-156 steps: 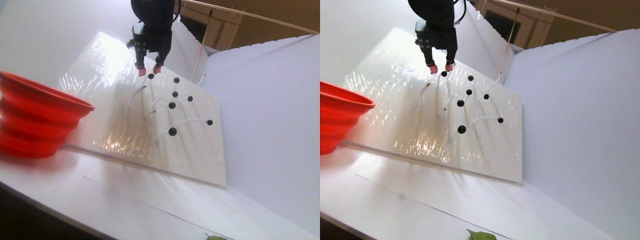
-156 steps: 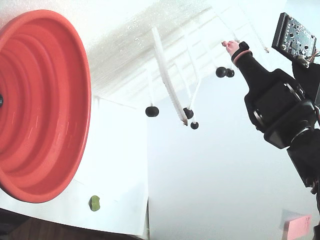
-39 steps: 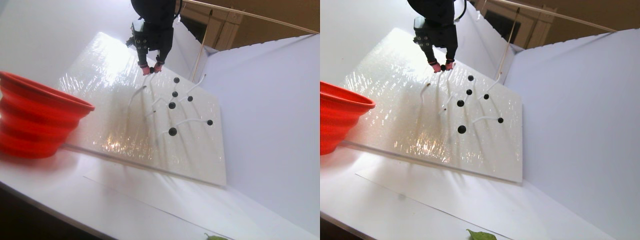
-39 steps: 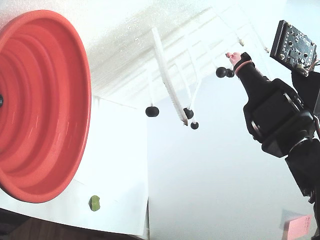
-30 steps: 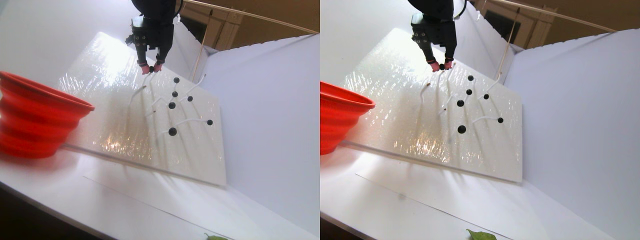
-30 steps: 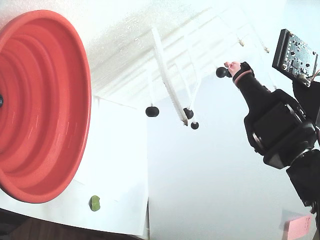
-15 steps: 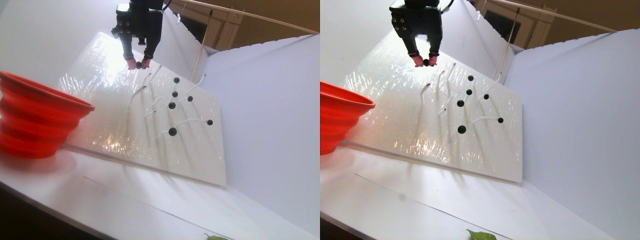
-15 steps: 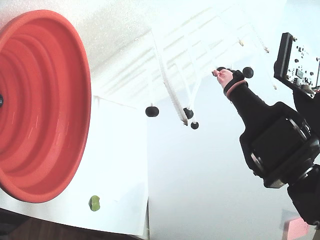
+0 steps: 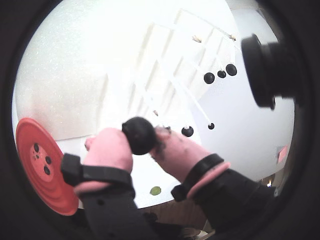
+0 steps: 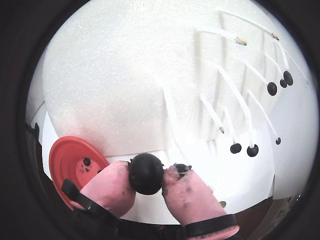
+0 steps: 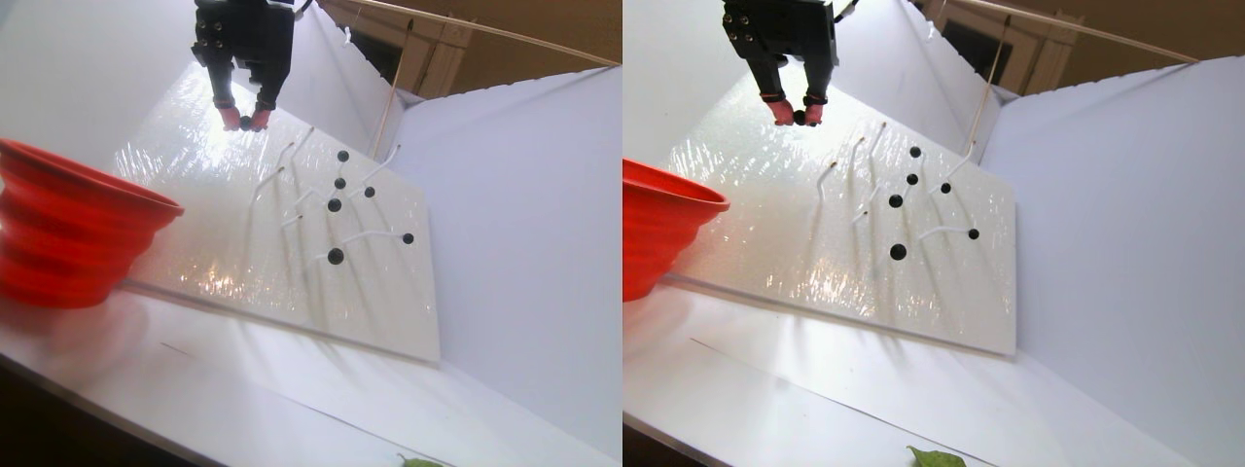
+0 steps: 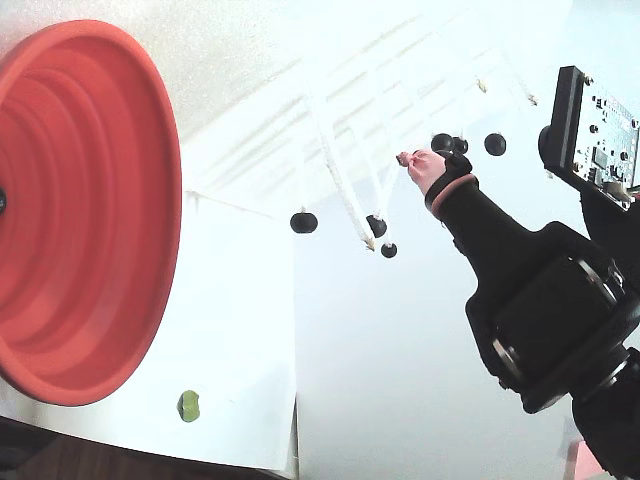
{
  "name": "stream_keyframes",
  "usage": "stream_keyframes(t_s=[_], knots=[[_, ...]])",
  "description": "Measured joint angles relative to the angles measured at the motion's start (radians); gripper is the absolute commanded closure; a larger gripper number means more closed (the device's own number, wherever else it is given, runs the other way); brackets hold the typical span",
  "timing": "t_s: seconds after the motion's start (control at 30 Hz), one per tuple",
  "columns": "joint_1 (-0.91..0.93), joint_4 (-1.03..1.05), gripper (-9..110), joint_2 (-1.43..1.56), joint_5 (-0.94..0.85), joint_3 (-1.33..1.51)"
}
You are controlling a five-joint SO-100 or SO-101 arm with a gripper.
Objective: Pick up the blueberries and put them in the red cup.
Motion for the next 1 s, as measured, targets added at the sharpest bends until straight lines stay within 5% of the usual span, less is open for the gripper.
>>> stream_keyframes(t_s=[1.0], knots=[[-0.193,0.077,91,0.054,0.221,0.144]])
